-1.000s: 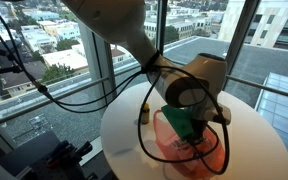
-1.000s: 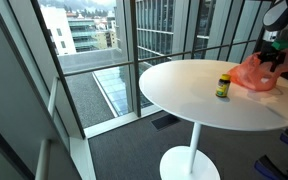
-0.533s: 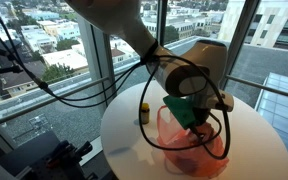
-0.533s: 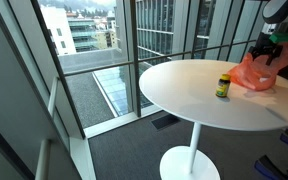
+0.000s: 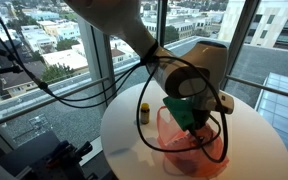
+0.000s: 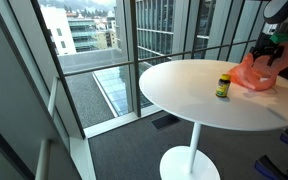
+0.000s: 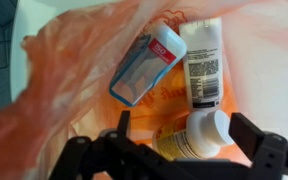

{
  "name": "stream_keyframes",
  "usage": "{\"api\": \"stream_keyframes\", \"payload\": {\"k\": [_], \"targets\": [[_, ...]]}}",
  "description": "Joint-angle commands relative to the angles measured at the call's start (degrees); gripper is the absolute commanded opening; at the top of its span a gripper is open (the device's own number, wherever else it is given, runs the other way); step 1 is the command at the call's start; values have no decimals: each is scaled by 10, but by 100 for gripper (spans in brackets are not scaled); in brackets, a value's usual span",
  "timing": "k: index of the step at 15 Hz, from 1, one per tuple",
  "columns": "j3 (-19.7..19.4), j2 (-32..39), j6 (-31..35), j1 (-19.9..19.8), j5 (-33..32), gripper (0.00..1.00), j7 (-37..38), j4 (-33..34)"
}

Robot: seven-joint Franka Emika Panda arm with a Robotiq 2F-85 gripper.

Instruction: Remove the blue box from the plastic and put it on the table

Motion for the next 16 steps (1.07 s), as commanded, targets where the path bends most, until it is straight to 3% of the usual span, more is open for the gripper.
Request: {"api": "stream_keyframes", "payload": {"k": [1,16], "targets": [[-7,-7,-8,-1,5,100,12,-14],[-13,11,-2,-3,2,100,18,-44]]}}
